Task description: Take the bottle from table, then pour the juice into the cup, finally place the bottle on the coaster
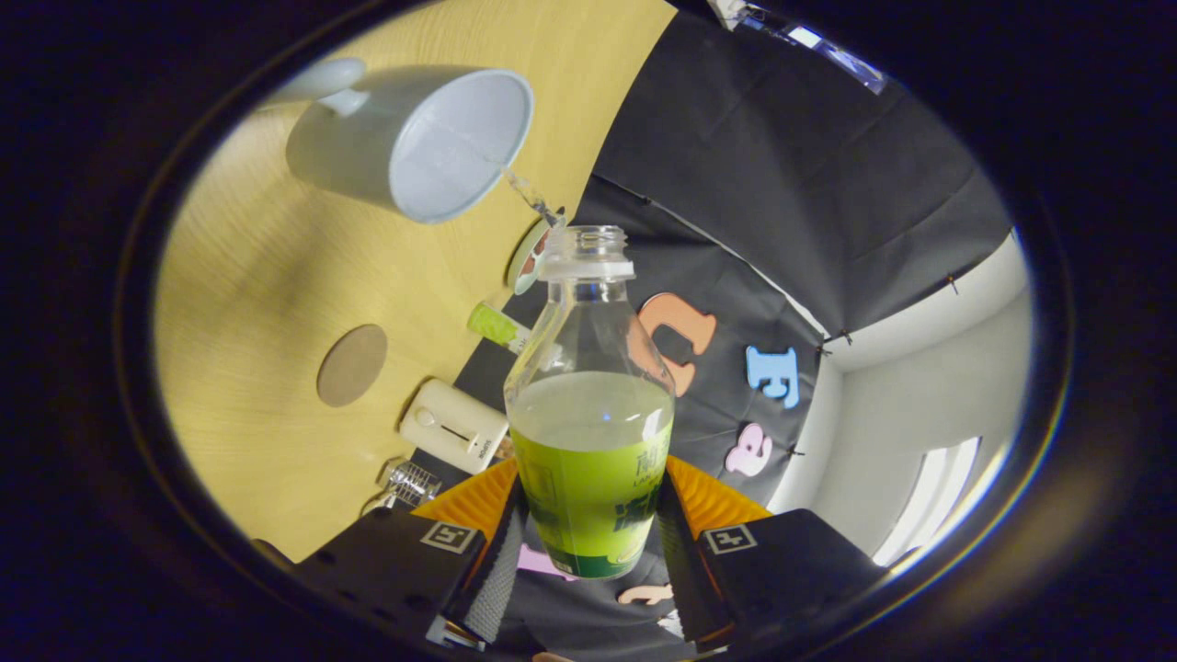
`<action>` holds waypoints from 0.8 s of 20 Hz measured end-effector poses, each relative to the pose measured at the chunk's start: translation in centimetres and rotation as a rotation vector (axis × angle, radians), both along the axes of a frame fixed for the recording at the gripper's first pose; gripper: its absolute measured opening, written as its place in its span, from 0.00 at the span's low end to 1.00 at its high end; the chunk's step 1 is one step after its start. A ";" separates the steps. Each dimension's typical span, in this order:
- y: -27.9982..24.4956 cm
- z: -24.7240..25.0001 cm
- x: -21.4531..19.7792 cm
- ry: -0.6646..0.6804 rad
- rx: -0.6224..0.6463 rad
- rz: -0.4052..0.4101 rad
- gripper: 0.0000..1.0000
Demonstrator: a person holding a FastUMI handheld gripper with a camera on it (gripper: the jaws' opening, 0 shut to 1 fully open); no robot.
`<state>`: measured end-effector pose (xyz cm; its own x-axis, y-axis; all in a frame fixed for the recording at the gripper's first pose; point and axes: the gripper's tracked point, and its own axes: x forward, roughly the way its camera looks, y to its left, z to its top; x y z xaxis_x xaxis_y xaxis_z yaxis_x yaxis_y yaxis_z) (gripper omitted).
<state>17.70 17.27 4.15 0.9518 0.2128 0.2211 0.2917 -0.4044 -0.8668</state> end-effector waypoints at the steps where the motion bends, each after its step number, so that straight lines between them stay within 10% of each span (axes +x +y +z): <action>1: 0.2 -0.1 -0.1 -0.001 -0.012 0.004 0.75; 16: 1.6 0.6 -0.4 -0.021 -0.092 0.014 0.75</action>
<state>17.34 18.86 4.72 0.9439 0.2468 0.2194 0.3155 -0.4777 -0.8199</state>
